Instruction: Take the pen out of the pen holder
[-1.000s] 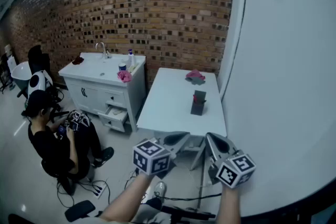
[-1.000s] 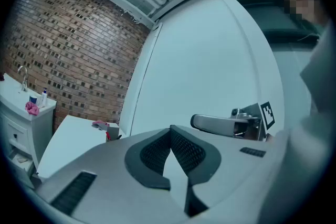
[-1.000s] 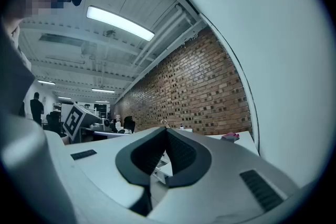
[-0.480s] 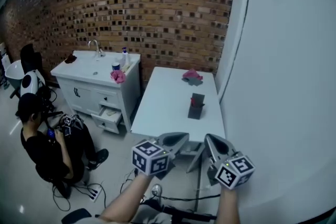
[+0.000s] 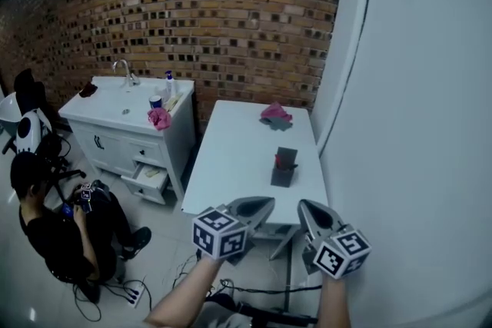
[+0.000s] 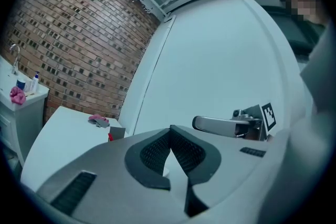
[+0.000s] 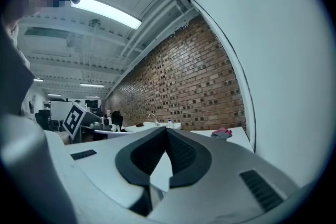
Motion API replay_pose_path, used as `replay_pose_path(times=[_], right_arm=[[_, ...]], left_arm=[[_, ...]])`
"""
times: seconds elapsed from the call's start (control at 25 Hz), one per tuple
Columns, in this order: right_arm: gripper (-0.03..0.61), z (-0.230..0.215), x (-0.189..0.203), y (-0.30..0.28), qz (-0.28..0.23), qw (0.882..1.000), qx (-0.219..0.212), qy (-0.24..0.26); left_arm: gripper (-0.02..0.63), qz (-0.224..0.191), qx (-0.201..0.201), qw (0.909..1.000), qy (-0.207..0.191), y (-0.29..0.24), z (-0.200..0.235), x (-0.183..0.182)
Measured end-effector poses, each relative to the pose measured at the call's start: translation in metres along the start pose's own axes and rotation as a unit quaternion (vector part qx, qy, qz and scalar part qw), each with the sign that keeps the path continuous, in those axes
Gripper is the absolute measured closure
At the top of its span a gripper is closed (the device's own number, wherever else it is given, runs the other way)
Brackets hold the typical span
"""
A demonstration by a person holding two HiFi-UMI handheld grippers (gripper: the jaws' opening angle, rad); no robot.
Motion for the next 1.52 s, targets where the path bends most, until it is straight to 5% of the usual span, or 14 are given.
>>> replay_pose_path(times=[0.8, 1.16, 1.52], right_arm=[[0.588, -0.091, -0.007, -0.132, 0.044, 0.995, 0.084, -0.024], [0.586, -0.123, -0.013, -0.145, 0.056, 0.993, 0.097, -0.026], [0.587, -0.143, -0.023, -0.143, 0.051, 0.996, 0.07, -0.026]], left_arm=[[0.607, 0.035, 0.035, 0.9982, 0.034, -0.081, 0.147, -0.011], [0.607, 0.045, 0.045, 0.9973, 0.038, -0.118, 0.162, -0.016], [0.607, 0.054, 0.013, 0.9981, 0.027, -0.137, 0.157, -0.012]])
Point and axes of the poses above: the fingertips, and each gripper's own axes: y backward along the fingers, z to its left, x out of its underside, the point moved 1 cm from there along y, backward along the fingers, and after that the axes turned 3 degrees about -y, right-handed, at the moved point
